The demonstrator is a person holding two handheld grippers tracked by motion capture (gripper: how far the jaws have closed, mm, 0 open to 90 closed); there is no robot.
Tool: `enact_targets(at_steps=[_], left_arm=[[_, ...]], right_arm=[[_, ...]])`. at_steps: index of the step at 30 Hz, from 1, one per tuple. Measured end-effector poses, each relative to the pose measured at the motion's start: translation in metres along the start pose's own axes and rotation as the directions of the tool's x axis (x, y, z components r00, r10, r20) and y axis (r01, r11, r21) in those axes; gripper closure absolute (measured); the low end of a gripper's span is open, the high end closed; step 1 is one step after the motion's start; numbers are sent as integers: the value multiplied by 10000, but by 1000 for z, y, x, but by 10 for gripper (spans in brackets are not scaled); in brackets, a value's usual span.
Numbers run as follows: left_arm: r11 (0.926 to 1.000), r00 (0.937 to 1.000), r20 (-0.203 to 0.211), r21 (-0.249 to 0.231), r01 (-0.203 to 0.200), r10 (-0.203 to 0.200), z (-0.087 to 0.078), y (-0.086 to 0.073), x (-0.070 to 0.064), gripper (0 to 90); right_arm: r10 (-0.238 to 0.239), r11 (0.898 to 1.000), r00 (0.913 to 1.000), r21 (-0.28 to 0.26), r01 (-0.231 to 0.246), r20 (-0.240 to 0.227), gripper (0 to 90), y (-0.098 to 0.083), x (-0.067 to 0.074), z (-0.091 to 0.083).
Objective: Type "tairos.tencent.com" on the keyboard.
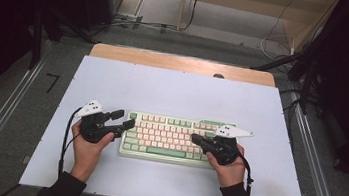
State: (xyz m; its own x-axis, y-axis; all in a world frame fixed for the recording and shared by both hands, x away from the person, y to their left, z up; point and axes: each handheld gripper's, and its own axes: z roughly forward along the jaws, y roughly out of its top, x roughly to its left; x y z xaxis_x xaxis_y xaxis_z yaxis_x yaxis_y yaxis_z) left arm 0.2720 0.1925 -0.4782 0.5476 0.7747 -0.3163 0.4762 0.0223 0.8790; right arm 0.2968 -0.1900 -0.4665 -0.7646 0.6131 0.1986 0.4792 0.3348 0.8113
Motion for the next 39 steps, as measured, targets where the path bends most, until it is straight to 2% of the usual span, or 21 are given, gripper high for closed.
enact_targets(at_steps=[6, 20, 39], left_arm=[[10000, 10000, 44, 38, 6, -7, 1, -1, -1, 378], [9999, 10000, 64, 101, 17, -17, 1, -1, -1, 379], [9999, 10000, 81, 162, 31, -32, 2, -2, -2, 382]], right_arm=[[-142, 9996, 9999, 240, 142, -9, 876, -1, 3, 3], [-99, 9969, 9999, 786, 96, 28, 876, -4, 2, 8], [-214, 9921, 9997, 1237, 195, 142, 877, -11, 3, 8]])
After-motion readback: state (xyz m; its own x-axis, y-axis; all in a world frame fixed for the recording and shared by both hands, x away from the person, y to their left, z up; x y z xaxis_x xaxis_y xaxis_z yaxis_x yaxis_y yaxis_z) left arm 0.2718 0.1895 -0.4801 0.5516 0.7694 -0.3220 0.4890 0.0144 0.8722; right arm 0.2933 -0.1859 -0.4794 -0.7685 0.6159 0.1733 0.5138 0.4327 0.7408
